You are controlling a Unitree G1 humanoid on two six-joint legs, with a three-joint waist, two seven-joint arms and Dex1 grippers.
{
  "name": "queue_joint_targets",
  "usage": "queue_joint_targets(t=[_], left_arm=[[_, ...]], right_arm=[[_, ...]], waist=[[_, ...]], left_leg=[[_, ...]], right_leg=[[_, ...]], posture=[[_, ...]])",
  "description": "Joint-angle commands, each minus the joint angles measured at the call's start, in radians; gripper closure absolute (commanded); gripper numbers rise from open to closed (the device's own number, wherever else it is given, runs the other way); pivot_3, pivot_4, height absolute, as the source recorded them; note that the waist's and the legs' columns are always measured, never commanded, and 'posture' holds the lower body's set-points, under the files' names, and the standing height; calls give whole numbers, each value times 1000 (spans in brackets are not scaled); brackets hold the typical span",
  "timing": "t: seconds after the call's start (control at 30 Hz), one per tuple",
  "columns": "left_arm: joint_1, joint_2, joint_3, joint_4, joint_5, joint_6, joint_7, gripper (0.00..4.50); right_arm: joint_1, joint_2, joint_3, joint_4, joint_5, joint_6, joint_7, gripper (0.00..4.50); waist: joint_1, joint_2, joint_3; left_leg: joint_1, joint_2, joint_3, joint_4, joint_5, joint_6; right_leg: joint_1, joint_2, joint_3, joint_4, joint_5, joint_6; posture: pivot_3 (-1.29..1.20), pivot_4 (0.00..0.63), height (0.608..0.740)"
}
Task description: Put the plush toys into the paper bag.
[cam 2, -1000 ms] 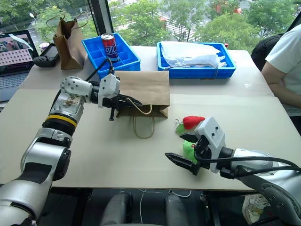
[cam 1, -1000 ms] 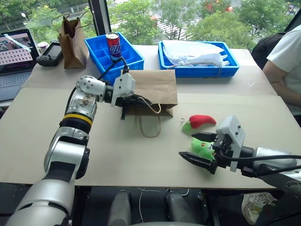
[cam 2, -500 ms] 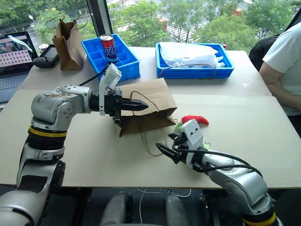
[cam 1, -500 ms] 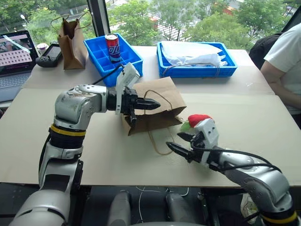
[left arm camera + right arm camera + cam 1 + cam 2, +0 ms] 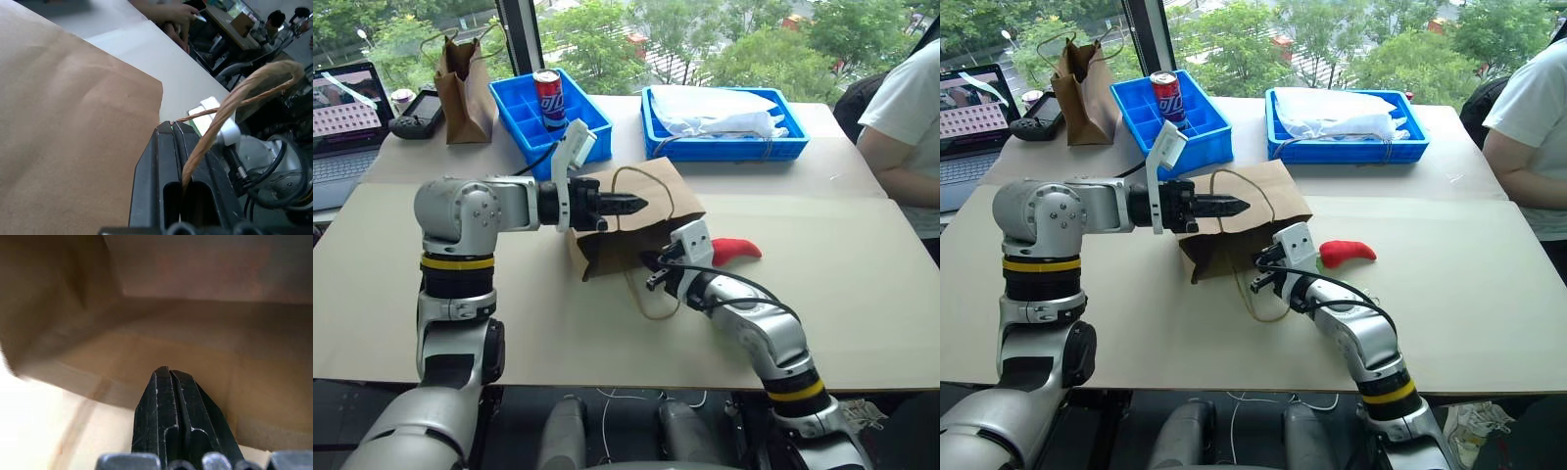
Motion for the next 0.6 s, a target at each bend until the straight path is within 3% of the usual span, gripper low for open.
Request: queue_joint_targets(t=[0.03, 0.23, 0.4, 0.6], left_arm=[[-46, -26, 84, 22, -48, 67, 61, 4500], [-123, -90, 260, 117, -73, 157, 171, 4500], [-260, -105, 433, 330, -49, 108, 312, 4500], [-341, -87, 481, 462, -41, 14, 417, 4500]], right_arm=[[-33, -20, 61, 79, -109, -81, 49, 4446], [-38, -50, 103, 134, -202, -88, 98, 4446], [-21, -58, 133, 128, -256, -74, 131, 4446], [6, -54, 153, 113, -300, -59, 150, 4446]], waist=[[-1, 0, 0], [-1, 0, 0], [-1, 0, 0], [-1, 0, 0]], left_leg=[[0, 0, 0, 0, 0, 0], [0, 0, 0, 0, 0, 0], [1, -1, -1, 1, 0, 0], [1, -1, -2, 1, 0, -1]], right_leg=[[0, 0, 0, 0, 0, 0], [0, 0, 0, 2, 0, 0], [1, 0, -1, 2, 0, 0], [1, 0, -1, 3, 0, 0]], posture=[[0, 150, 689], [0, 150, 689], [0, 150, 689], [0, 150, 689]])
